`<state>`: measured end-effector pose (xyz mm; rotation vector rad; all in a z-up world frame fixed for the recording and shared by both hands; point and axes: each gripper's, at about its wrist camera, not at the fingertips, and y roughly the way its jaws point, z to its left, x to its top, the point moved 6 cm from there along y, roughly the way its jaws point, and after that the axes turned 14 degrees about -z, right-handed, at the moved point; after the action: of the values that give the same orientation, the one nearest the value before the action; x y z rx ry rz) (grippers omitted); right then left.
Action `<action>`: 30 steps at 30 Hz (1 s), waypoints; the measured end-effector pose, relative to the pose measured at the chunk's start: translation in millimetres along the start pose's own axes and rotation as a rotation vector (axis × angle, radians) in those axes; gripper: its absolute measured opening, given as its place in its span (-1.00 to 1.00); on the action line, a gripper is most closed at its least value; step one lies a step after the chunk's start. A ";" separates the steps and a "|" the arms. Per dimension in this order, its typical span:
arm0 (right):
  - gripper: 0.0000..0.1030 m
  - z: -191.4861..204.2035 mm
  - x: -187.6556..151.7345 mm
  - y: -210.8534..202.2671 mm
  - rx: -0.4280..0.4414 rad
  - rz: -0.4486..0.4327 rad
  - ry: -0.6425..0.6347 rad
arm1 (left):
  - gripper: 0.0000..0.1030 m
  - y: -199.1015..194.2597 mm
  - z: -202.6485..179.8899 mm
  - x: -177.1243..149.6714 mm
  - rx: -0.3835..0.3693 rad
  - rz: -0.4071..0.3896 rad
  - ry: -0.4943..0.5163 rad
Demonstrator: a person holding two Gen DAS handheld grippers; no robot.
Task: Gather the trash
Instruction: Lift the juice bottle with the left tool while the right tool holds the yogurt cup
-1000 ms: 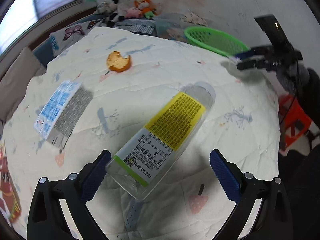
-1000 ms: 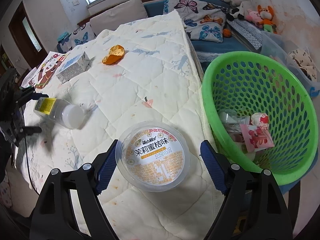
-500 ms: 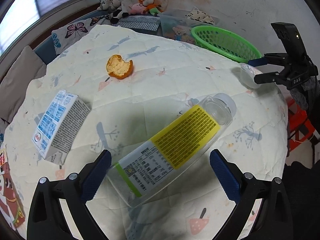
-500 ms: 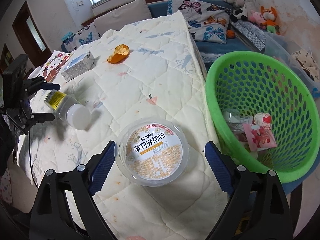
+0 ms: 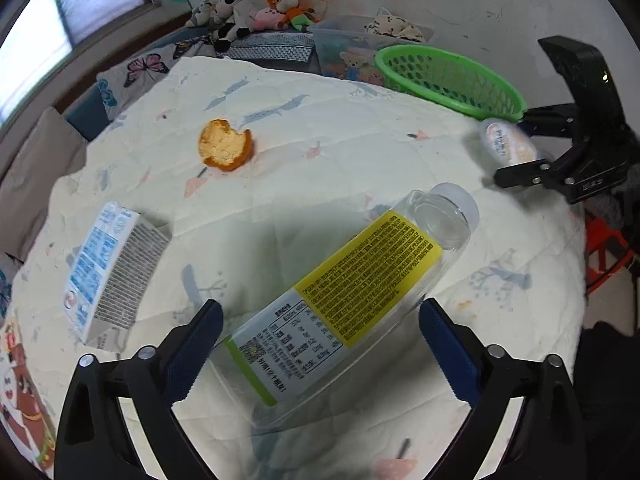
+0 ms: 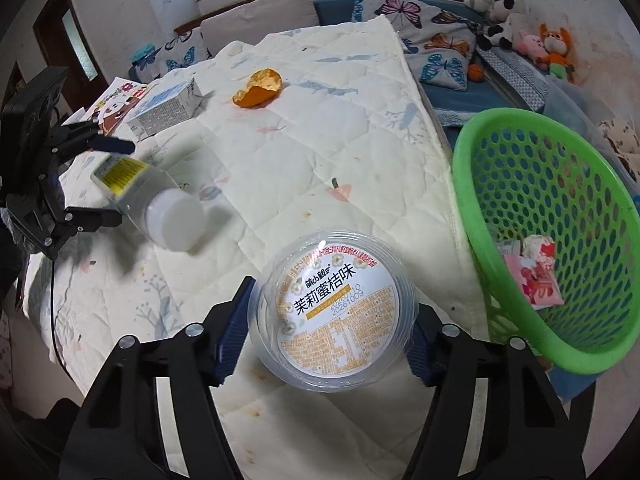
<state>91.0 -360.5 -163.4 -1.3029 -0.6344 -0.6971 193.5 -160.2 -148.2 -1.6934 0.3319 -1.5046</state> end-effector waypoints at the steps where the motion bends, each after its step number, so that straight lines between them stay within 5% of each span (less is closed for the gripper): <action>1: 0.28 -0.2 -0.2 -0.6 -0.001 -0.001 0.000 | 0.70 -0.3 -2.6 -0.7 -0.007 0.011 0.004; 4: 0.28 -1.2 -1.0 -2.7 -0.003 -0.005 0.003 | 0.68 -8.7 -12.5 -1.5 -0.037 0.020 -0.013; 7: 0.27 -3.8 -1.5 -5.6 -0.002 -0.012 0.018 | 0.39 -17.9 -21.7 -1.7 -0.081 0.025 -0.053; 21: 0.27 -6.0 0.3 -17.7 0.003 -0.038 0.037 | 0.42 3.6 -51.6 10.4 -0.074 0.043 0.001; 30: 0.27 -25.9 15.7 -38.2 -0.025 -0.094 0.086 | -0.09 -0.3 -62.9 20.6 -0.077 -0.018 -0.059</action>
<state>72.7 -392.4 -131.4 -1.2656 -0.6217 -0.8360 141.0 -198.9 -137.3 -1.8022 0.3479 -1.4680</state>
